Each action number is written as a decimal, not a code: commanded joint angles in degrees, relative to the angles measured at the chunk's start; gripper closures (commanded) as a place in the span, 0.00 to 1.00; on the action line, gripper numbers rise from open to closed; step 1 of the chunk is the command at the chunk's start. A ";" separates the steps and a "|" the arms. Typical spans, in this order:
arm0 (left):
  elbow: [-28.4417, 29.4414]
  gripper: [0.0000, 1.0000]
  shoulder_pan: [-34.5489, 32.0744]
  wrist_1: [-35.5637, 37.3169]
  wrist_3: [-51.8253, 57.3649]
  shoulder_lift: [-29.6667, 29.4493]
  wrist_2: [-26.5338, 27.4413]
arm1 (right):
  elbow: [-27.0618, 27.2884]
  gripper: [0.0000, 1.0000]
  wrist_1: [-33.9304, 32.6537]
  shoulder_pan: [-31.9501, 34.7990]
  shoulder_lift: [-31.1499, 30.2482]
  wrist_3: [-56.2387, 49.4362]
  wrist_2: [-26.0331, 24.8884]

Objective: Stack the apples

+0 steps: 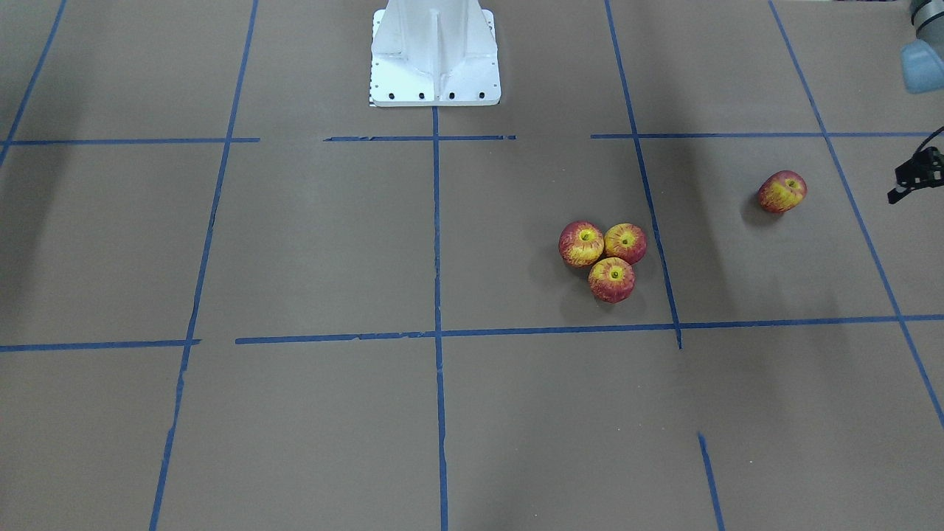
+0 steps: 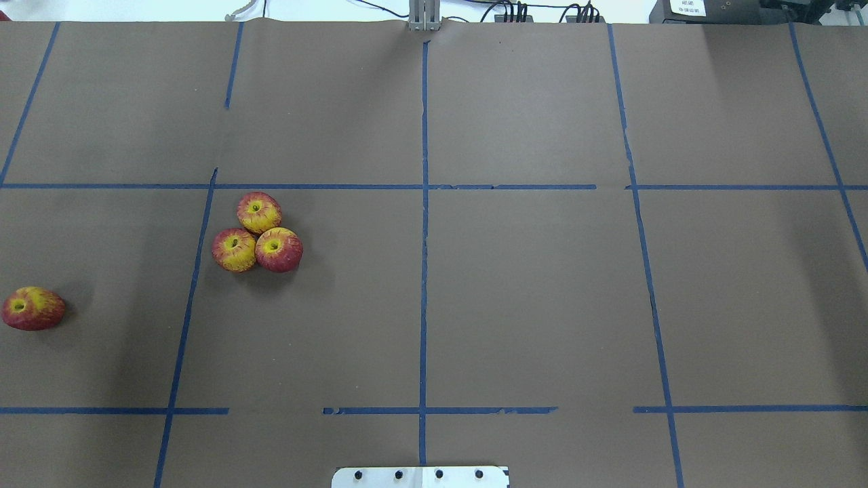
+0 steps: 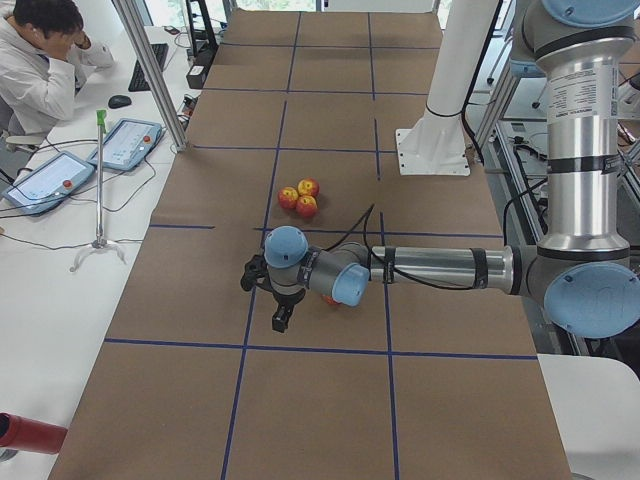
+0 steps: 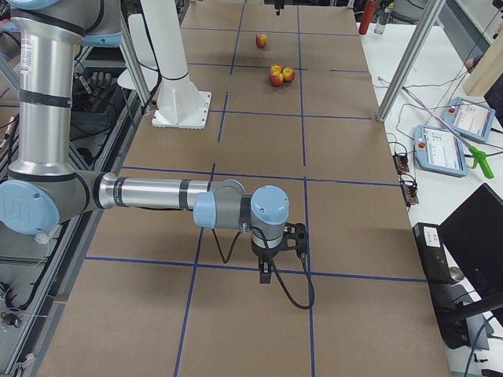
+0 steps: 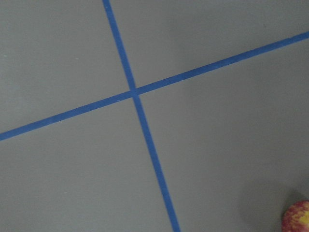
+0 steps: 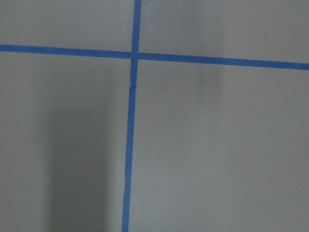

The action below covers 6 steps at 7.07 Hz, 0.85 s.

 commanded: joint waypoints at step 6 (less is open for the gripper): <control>-4.57 0.00 17.43 -16.42 -19.30 8.92 8.31 | 0.00 0.00 0.00 0.00 0.00 -0.02 0.00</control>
